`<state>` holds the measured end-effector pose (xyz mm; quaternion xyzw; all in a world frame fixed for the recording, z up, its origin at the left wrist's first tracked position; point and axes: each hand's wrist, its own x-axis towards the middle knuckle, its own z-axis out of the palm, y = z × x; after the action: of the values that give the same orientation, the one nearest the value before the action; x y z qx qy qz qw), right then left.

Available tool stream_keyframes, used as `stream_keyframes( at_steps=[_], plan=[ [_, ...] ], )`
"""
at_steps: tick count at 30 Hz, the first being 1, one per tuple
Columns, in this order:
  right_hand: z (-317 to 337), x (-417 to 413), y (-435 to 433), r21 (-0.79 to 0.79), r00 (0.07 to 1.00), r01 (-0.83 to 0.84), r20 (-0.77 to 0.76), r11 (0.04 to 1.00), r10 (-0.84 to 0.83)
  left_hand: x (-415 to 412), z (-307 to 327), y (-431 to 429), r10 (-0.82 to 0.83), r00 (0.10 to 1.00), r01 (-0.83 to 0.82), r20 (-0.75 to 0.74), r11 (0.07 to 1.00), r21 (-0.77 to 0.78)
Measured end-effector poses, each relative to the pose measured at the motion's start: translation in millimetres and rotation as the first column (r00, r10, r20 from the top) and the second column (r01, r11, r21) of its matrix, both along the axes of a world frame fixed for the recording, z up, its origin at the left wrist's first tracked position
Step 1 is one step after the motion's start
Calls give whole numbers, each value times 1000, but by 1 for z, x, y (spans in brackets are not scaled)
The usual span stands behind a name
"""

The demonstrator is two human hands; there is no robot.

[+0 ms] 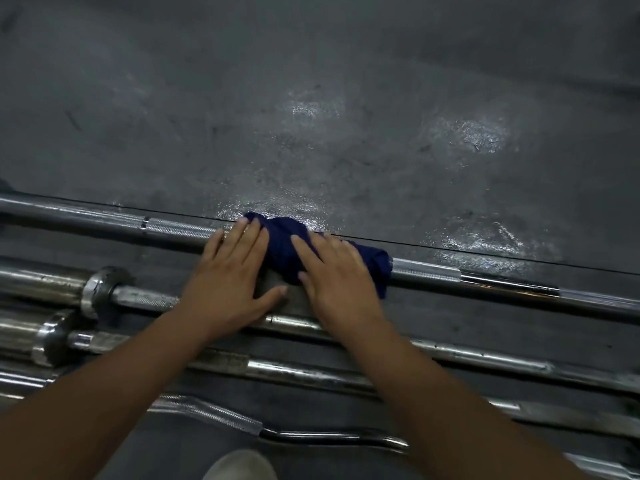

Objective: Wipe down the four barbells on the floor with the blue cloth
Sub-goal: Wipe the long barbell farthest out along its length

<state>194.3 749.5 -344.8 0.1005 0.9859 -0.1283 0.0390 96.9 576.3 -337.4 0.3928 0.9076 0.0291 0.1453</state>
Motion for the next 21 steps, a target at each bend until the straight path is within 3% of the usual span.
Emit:
stream_keyframes(
  at_steps=[4, 11, 17, 21],
  plan=[
    [-7, 43, 55, 77, 993, 107, -55, 991, -103, -4, 0, -2, -19, 1000, 19, 1, 1000, -5],
    [3, 11, 92, 57, 998, 16, 53, 998, -19, -8, 6, -6, -14, 1000, 14, 6, 999, 31],
    [7, -47, 75, -17, 975, 221, -16, 975, -221, -26, 4, 2, -2, 1000, 1, 17, 1000, 26],
    [2, -65, 28, -31, 998, 58, -24, 998, -59, -31, 1, 10, 9, 1000, -9, 2, 999, 35]
  ],
)
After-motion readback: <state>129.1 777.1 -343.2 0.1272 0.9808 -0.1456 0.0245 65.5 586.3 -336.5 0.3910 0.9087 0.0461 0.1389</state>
